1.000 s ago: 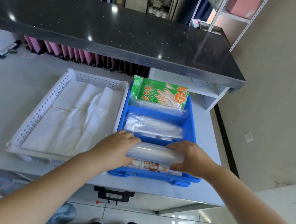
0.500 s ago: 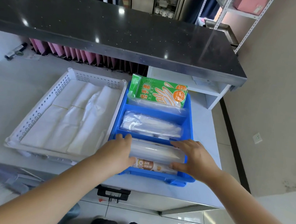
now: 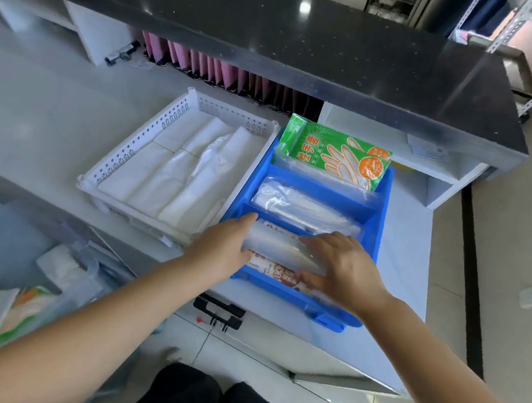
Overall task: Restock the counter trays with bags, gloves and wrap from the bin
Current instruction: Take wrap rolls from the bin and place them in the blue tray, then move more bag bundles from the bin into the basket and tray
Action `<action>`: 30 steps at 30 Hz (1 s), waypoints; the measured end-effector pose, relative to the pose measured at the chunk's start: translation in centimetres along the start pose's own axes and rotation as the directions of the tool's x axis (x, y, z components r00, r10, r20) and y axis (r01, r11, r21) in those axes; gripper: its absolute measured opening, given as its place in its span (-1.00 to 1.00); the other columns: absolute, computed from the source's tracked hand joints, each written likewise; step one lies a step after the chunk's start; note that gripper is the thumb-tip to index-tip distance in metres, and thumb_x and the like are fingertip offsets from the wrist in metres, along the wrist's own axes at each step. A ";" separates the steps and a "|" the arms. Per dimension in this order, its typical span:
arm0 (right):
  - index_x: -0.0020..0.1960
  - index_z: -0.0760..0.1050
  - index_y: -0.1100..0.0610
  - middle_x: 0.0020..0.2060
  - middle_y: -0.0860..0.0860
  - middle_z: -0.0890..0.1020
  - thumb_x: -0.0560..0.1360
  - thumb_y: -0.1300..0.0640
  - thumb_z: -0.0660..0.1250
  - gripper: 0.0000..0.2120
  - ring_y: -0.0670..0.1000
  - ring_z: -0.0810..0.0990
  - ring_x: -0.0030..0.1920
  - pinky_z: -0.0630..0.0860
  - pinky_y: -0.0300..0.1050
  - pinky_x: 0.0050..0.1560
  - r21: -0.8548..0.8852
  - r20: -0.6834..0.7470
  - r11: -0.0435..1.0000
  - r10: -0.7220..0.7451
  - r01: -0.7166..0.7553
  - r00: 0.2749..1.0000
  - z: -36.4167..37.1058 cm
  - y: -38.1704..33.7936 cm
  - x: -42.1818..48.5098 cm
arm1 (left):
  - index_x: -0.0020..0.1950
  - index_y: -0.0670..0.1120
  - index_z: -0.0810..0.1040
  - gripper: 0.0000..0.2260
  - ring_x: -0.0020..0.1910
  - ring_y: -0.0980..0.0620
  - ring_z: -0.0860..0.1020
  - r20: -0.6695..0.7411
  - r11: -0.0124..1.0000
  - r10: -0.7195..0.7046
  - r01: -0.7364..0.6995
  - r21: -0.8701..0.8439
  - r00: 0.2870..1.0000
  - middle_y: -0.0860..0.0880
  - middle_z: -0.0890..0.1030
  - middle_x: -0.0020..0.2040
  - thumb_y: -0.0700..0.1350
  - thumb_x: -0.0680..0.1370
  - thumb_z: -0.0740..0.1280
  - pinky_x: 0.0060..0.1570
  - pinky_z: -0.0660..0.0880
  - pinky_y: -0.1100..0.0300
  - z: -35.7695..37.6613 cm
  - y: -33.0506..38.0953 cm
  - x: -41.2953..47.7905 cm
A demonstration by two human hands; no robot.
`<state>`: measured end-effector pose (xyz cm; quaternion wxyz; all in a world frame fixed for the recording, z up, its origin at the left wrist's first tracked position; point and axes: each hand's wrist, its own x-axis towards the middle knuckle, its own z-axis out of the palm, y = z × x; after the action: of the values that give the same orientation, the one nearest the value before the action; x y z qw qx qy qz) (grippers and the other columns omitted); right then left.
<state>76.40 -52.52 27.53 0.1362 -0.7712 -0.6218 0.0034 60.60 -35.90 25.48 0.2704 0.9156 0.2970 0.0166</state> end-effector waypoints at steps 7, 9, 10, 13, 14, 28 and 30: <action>0.17 0.56 0.20 -0.05 0.14 0.67 0.36 0.11 0.50 -0.59 0.20 0.62 -0.06 0.54 0.04 -0.07 -0.011 -0.020 0.991 -0.135 0.135 0.991 0.1 -5.3 5.0 | 0.31 -0.05 0.43 -0.64 0.07 -0.03 0.54 -0.188 0.996 0.008 -0.024 -0.088 0.982 -0.03 0.52 0.17 -0.17 0.50 0.28 0.06 0.51 0.03 -3.6 -3.4 -4.1; 0.14 0.57 0.20 -0.10 0.14 0.68 0.36 0.17 0.49 -0.63 0.20 0.62 -0.11 0.54 0.02 -0.11 -0.003 -0.027 0.983 -0.184 0.184 0.983 0.4 -8.0 6.6 | 0.26 -0.06 0.48 -0.67 0.05 -0.04 0.54 -0.271 0.999 0.023 -0.031 -0.027 0.962 -0.04 0.54 0.15 -0.17 0.49 0.28 0.01 0.50 0.08 -5.3 -5.8 -5.9; 0.12 0.58 0.20 -0.13 0.14 0.68 0.35 0.19 0.48 -0.65 0.21 0.62 -0.13 0.54 0.01 -0.13 0.003 -0.026 0.978 -0.207 0.207 0.978 0.6 -9.5 7.4 | 0.27 -0.06 0.47 -0.66 0.07 -0.03 0.53 -0.299 1.000 0.016 -0.016 0.001 0.954 -0.03 0.54 0.17 -0.16 0.49 0.29 0.01 0.49 0.10 -6.2 -7.2 -6.9; 0.08 0.60 0.19 -0.18 0.13 0.69 0.35 0.21 0.48 -0.69 0.19 0.63 -0.18 0.56 0.00 -0.19 0.017 -0.012 0.956 -0.292 0.292 0.956 1.8 -14.7 9.9 | 0.27 -0.02 0.47 -0.66 0.07 -0.03 0.52 -0.360 0.996 -0.062 0.082 0.041 0.931 -0.01 0.55 0.17 -0.13 0.49 0.29 -0.02 0.49 0.09 -8.8 -11.7 -10.3; 0.07 0.61 0.18 -0.19 0.12 0.69 0.35 0.21 0.47 -0.71 0.18 0.63 -0.19 0.56 -0.01 -0.21 0.017 -0.005 0.946 -0.323 0.323 0.946 2.4 -16.6 10.7 | 0.25 -0.01 0.49 -0.67 0.05 -0.04 0.53 -0.380 0.991 -0.100 0.127 0.048 0.920 -0.02 0.57 0.13 -0.12 0.48 0.31 -0.05 0.50 0.08 -9.6 -13.5 -11.6; 0.26 0.48 -0.01 0.16 0.00 0.60 0.51 0.03 0.27 -0.67 0.07 0.52 0.17 0.44 -0.08 0.12 0.151 0.324 0.892 -0.452 0.427 0.831 18.5 -44.8 19.3 | 0.18 -0.03 0.53 -0.74 0.16 -0.13 0.50 -0.226 0.768 -0.614 0.639 0.049 0.756 -0.09 0.57 0.13 -0.07 0.50 0.25 0.07 0.49 0.02 -15.1 -43.0 -32.5; 0.26 0.48 -0.02 0.16 -0.01 0.60 0.51 0.03 0.27 -0.68 0.05 0.53 0.16 0.46 -0.09 0.12 0.167 0.379 0.899 -0.438 0.405 0.815 20.3 -47.2 19.6 | 0.09 -0.05 0.55 -0.79 0.10 -0.14 0.53 -0.180 0.732 -0.666 0.681 0.030 0.724 -0.10 0.59 0.08 -0.07 0.50 0.23 0.01 0.51 0.02 -14.7 -45.5 -34.6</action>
<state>32.12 -20.55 21.30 0.0311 -0.5904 -0.7909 0.1580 5.00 -17.06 19.58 0.1902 0.7526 0.6299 -0.0249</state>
